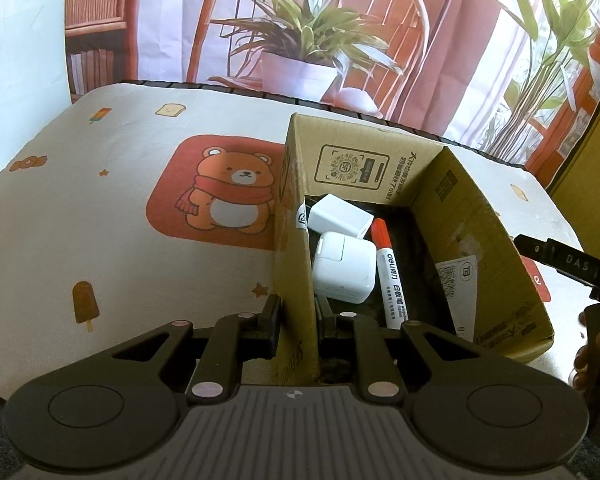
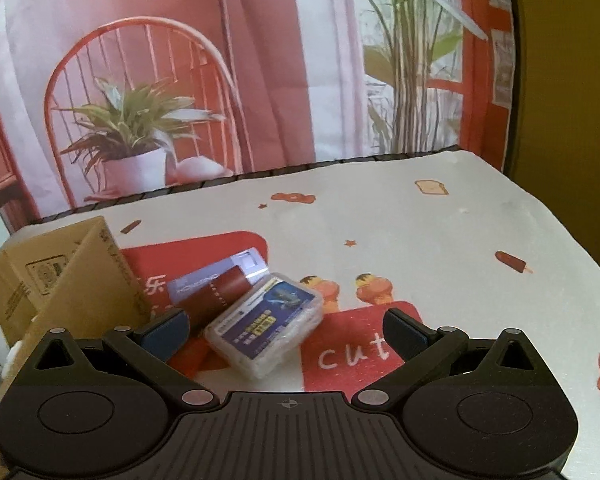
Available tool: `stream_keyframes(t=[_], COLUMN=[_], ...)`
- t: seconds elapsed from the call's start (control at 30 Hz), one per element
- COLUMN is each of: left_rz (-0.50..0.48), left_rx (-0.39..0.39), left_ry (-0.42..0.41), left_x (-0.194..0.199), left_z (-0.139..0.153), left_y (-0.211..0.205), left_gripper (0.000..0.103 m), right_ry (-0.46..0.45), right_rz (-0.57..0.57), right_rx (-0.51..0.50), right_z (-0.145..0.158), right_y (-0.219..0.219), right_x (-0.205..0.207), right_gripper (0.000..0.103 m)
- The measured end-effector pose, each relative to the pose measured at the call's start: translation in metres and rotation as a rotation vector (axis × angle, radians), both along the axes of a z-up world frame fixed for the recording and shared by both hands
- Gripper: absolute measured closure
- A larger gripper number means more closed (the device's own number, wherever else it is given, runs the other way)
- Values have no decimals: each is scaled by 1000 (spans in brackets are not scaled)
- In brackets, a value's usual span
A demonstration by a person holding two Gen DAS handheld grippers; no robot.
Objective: Organize rigid objects
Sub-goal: 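Move the right gripper to the clear plastic card case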
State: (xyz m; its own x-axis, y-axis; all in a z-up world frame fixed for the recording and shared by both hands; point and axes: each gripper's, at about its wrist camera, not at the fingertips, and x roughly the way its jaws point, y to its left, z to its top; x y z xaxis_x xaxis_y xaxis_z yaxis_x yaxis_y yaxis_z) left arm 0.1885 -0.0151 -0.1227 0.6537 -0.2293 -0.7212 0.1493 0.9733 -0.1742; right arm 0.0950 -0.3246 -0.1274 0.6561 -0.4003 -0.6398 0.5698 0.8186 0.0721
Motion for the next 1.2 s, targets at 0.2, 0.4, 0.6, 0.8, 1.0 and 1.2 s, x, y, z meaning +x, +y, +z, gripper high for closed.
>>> stream_keyframes(t=[0.2, 0.4, 0.6, 0.8, 1.0, 1.2], left_rz=[0, 0, 0, 0, 1, 0], left_rx=[2, 2, 3, 3, 2, 2], left_ry=[0, 1, 1, 1, 1, 1], left_x=[0, 0, -1, 0, -1, -1], left_z=[0, 0, 0, 0, 1, 0], left_y=[0, 0, 0, -1, 0, -1], left_gripper=[85, 85, 85, 85, 85, 85], right_ry=[25, 53, 80, 111, 110, 105], right_rz=[-14, -4, -2, 0, 6, 19], right_rx=[26, 46, 50, 46, 57, 68], right_z=[-14, -25, -30, -34, -33, -31], right_y=[-14, -16, -17, -15, -15, -15], right_x=[9, 32, 54, 64, 61, 52], right_gripper=[8, 9, 15, 23, 25, 27])
